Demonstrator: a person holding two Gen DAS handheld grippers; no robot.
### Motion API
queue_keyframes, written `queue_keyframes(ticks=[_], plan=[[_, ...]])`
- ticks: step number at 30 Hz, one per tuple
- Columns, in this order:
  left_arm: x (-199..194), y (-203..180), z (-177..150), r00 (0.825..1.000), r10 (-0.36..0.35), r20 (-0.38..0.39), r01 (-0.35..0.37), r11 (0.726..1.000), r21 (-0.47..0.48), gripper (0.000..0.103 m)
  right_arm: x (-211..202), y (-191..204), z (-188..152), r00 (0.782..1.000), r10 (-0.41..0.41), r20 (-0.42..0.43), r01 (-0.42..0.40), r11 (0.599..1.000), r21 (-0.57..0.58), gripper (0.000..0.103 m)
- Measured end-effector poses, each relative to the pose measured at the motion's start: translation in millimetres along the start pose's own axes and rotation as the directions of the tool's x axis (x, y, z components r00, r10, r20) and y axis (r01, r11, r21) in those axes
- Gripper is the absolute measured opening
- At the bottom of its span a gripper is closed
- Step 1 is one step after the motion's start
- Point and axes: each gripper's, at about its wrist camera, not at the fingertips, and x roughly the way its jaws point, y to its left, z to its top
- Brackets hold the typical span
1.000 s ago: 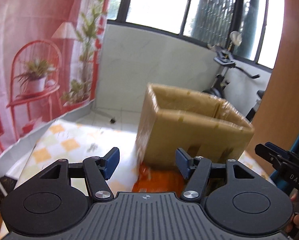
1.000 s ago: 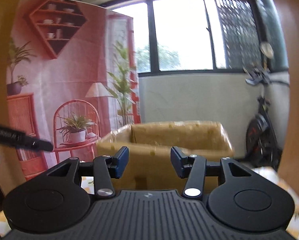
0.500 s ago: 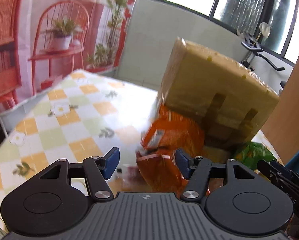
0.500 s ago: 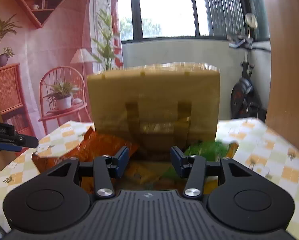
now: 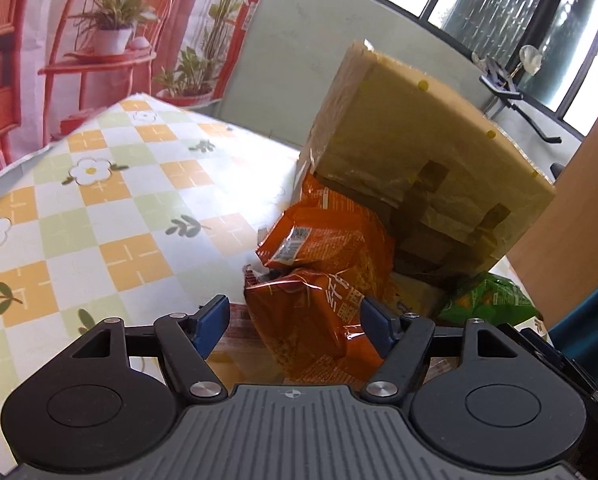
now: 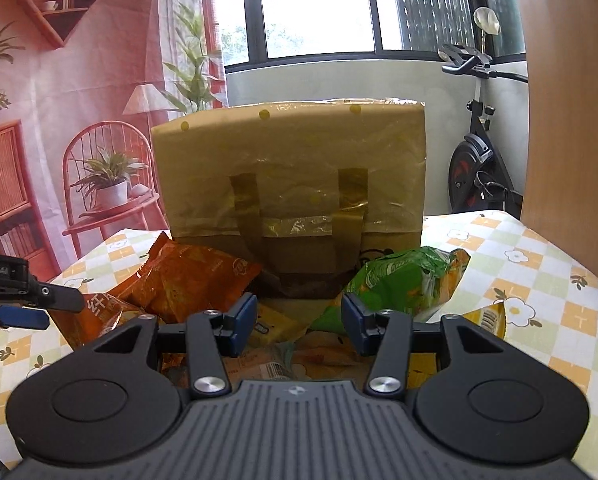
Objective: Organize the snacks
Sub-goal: 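Grasp the darker green bag with the right gripper while the left reaches the orange bag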
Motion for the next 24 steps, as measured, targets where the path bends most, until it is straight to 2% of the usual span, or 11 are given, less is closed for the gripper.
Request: queue_keyframes(ticks=[4,7,12,18,19,21,22,24], plan=[[16,2,-1,0.999,-0.008,-0.036,0.006,0.999,-0.042,0.075,2,-2,-1,1.000,0.002,-0.009,-0.002,1.000,0.005,0.051],[23,2,-1,0.999,-0.029,-0.029,0.027,0.997,-0.077,0.078,3,-5,-2,1.000,-0.002,-0.014,0.002,1.000,0.012,0.051],[27,0,0,0.997,-0.064,-0.031,0.061,0.993,-0.104,0.078,5,-7,-4,1.000,-0.007,-0.028,0.007,1.000,0.020,0.051],[28,-2,-3,0.997,-0.080,-0.019,0.078,0.993,-0.088,0.077,5,-6,-3,1.000,-0.009,-0.030,0.010,1.000,0.021,0.051],[27,-2,-3,0.996,-0.083,-0.014,0.082,0.993,-0.082,0.075,6,-6,-4,0.999,-0.010,-0.032,0.011,1.000,0.021,0.051],[24,-2,-4,0.997,-0.082,0.004,0.082,0.994,-0.074,0.063,7,-6,-4,0.999,-0.012,-0.037,0.013,1.000,0.023,0.050],[21,-1,-5,0.997,-0.081,0.019,0.082,0.994,-0.074,0.054,7,-7,-4,0.999,-0.014,-0.038,0.015,1.000,0.024,0.050],[18,2,-4,0.995,-0.099,0.025,0.101,0.992,-0.078,0.050,8,-9,-3,0.999,-0.022,-0.039,0.023,0.999,0.027,0.051]])
